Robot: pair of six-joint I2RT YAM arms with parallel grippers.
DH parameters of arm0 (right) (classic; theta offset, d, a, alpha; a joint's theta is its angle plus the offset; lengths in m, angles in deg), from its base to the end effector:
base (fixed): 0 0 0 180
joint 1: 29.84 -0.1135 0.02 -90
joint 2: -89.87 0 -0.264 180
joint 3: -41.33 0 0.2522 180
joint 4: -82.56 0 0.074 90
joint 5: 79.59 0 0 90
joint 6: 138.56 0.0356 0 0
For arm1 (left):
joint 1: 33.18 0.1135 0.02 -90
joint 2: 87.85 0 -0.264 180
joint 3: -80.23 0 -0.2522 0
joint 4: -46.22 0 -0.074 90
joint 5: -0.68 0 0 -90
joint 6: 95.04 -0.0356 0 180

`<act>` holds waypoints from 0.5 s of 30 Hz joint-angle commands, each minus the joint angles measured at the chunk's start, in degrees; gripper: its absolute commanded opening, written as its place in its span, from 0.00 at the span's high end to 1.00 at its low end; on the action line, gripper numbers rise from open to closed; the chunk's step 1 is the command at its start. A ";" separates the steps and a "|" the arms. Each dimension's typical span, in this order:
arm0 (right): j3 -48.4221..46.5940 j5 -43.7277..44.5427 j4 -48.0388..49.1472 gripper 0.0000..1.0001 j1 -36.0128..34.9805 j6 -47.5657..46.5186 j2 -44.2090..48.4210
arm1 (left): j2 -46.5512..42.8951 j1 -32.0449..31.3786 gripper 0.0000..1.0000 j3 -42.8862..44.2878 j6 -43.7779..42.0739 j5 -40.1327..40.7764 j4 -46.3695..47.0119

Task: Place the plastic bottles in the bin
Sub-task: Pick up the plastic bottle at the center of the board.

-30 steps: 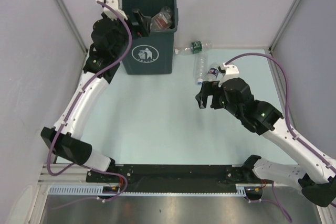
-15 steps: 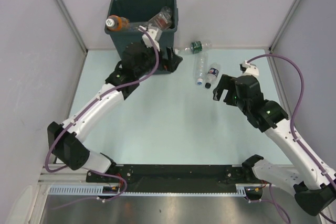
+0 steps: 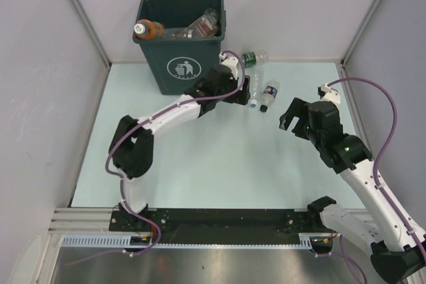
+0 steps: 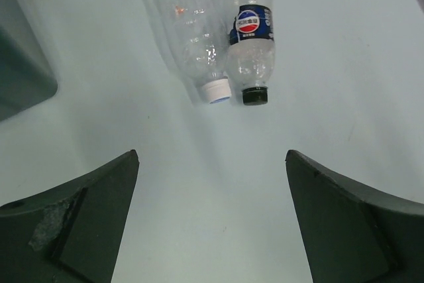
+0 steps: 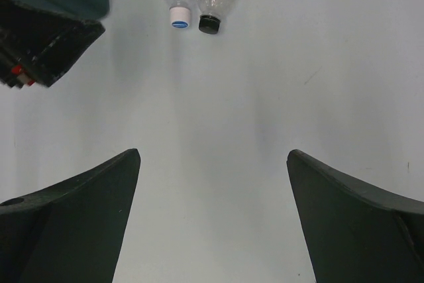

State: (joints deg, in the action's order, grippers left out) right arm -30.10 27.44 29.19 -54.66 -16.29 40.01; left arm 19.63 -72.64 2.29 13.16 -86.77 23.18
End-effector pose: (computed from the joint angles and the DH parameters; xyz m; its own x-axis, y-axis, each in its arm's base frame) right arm 0.1643 0.0645 0.3511 -0.4981 0.3321 -0.8010 0.1070 0.9402 0.3233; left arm 0.3459 -0.2827 0.2893 -0.5384 0.0390 -0.8418 0.4595 0.8509 -0.2544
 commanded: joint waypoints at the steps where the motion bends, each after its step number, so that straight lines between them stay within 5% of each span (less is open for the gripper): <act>1: 0.98 -0.43 -0.20 0.02 0.74 1.56 1.17 | 7.73 -0.09 0.04 11.01 3.60 1.84 -1.70; 8: 1.94 -0.25 -1.17 0.03 1.00 3.06 2.84 | 22.67 -0.09 0.04 31.12 6.85 4.57 -7.77; 15: 2.47 1.33 -1.96 0.03 1.44 2.89 3.20 | 29.80 0.00 0.02 36.86 9.49 3.70 -7.60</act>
State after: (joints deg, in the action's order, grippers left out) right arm -27.76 26.77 27.57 -53.64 -14.02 42.63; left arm 47.39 -72.64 35.38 19.71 -82.99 15.64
